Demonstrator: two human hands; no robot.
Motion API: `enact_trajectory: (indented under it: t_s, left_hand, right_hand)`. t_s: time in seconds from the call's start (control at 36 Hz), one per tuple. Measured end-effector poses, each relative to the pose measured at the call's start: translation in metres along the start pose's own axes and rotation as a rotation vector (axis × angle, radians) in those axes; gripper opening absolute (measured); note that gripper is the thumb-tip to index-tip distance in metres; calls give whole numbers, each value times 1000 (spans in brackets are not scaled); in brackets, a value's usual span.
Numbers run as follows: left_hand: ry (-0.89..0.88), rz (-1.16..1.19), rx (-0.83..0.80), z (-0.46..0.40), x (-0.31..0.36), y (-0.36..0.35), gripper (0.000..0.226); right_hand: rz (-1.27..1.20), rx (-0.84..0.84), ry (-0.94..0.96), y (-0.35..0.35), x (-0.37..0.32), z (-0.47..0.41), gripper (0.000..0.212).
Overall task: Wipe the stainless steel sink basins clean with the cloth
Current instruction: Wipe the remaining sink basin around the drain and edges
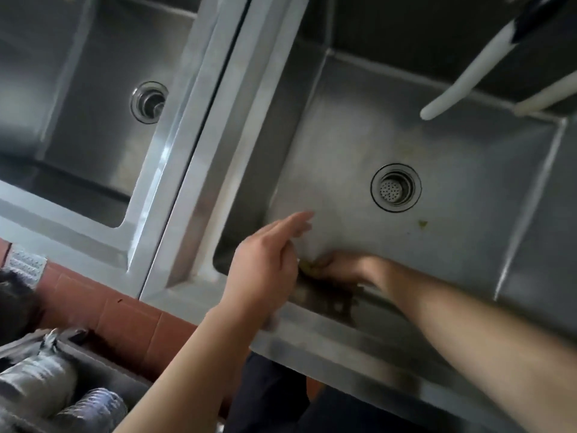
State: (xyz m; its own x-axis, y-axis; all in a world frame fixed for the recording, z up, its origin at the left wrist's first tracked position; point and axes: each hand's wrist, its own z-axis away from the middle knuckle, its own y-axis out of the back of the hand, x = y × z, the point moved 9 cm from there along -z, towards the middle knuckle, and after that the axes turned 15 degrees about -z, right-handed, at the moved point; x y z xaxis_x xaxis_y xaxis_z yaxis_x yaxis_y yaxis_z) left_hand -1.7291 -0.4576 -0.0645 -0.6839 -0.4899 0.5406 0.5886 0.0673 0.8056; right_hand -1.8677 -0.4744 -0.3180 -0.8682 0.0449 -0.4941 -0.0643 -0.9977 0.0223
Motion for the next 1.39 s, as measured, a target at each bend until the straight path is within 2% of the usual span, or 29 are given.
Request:
enact_trajectory:
  t_s: [0.06,0.17,0.22,0.28,0.33,0.39,0.44,0.47,0.53,0.58,0.67,0.78,0.92,1.03,1.11,1.19,1.28,1.39]
  left_hand:
    - [40,41,-159,-14,8,-27,57]
    - [168,15,-484,-41,-2,-100,43]
    - [169,-77,-562,-53,-12,-131,37]
    - [141,-194,-574,-70,-25,-153,32]
    - [70,-329,-545,-90,-36,-165,35]
    - [-71,-429,-449,-110,-38,-171,52]
    - [-106,-543,-387,-122,-49,-176,78]
    - [-76,-604,-388,-126,-59,-180,83]
    - [-30,-705,-404,-128,-78,-190,81]
    - [-2,-746,-463,-124,-97,-206,77]
    - [29,-733,-538,-115,-112,-222,78]
    - [50,-671,-542,-113,-119,-234,83]
    - [77,-684,-540,-114,-123,-244,88]
    - [99,-656,-564,-113,-127,-248,89]
    - [99,-643,-581,-113,-126,-248,89]
    - [102,-640,-595,-112,-126,-248,89]
    - [104,-641,-607,-111,-126,-248,89]
    - [117,-627,-614,-110,-125,-246,89]
  right_hand:
    - [-28,-2,-25,11,31,16,39]
    - [-127,-30,-98,33,87,55,15]
    - [-215,36,-138,63,108,67,20]
    - [-310,145,-120,105,120,79,24]
    - [-476,358,-69,158,125,92,23]
    - [-616,710,-19,219,130,108,22]
    - [-592,1094,39,271,129,131,27]
    - [-532,1228,42,291,126,140,32]
    - [-382,1366,-47,320,125,143,36]
    - [-243,1339,-141,337,133,122,40]
    - [-209,1155,-267,339,150,71,56]
    - [-262,1169,-289,345,144,38,62]
    - [-136,1149,-183,383,100,16,65]
    - [-20,1144,-99,385,68,6,66]
    - [159,1115,70,370,38,2,63]
    - [345,988,260,342,15,-12,59]
    - [322,996,263,321,21,-12,54]
    - [282,998,357,291,26,0,48]
